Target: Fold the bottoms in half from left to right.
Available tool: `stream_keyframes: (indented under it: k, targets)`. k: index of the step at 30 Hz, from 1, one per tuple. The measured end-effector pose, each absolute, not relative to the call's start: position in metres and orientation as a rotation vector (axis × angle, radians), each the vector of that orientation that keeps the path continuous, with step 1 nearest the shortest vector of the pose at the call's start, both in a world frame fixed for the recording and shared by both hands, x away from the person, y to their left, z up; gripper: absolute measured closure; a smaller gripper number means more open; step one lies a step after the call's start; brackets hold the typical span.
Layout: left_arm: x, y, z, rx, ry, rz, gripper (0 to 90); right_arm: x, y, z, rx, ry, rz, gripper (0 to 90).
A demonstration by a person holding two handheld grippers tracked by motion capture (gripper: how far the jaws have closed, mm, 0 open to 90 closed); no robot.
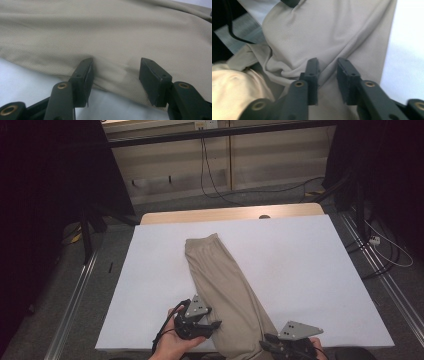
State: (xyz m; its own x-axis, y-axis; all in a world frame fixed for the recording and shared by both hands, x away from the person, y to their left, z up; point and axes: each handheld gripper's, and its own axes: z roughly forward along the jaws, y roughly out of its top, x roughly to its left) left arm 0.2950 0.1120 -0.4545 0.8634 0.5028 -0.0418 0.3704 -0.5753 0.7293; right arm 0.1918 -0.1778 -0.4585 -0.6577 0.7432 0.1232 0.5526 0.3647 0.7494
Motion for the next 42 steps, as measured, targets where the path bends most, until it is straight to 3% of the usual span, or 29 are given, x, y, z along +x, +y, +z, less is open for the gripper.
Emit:
stream_keyframes:
  k: [1,2,3,18,20,22,29,38,42]
  targets:
    - [0.295,0.112,-0.455,2.246,0.63,0.215,45.1,0.192,-0.178,-0.458,1.159,2.39,1.172,72.9]
    - [0.295,0.112,-0.454,2.247,0.631,0.217,45.6,0.192,-0.173,-0.458,1.141,2.389,1.14,86.4]
    - [0.295,0.112,-0.455,2.248,0.626,0.221,45.8,0.192,-0.174,-0.457,1.151,2.393,1.135,89.3]
    - [0.295,0.115,-0.454,2.234,0.644,0.192,45.0,0.189,-0.205,-0.454,1.319,2.286,1.06,90.0]
    - [0.294,0.119,-0.453,2.228,0.646,0.185,43.6,0.191,-0.206,-0.454,1.36,2.268,1.058,87.8]
    - [0.292,0.123,-0.45,2.228,0.664,0.154,37.8,0.194,-0.207,-0.454,1.375,2.245,1.064,74.2]
    - [0.28,0.129,-0.442,2.214,0.633,0.197,36.0,0.217,-0.203,-0.449,1.328,2.257,1.172,61.3]
    - [0.284,0.109,-0.446,2.234,0.542,0.186,42.7,0.27,-0.182,-0.449,1.232,2.319,1.123,59.5]
    - [0.283,0.099,-0.45,2.261,0.496,0.213,43.4,0.269,-0.182,-0.455,1.243,2.337,1.104,58.0]
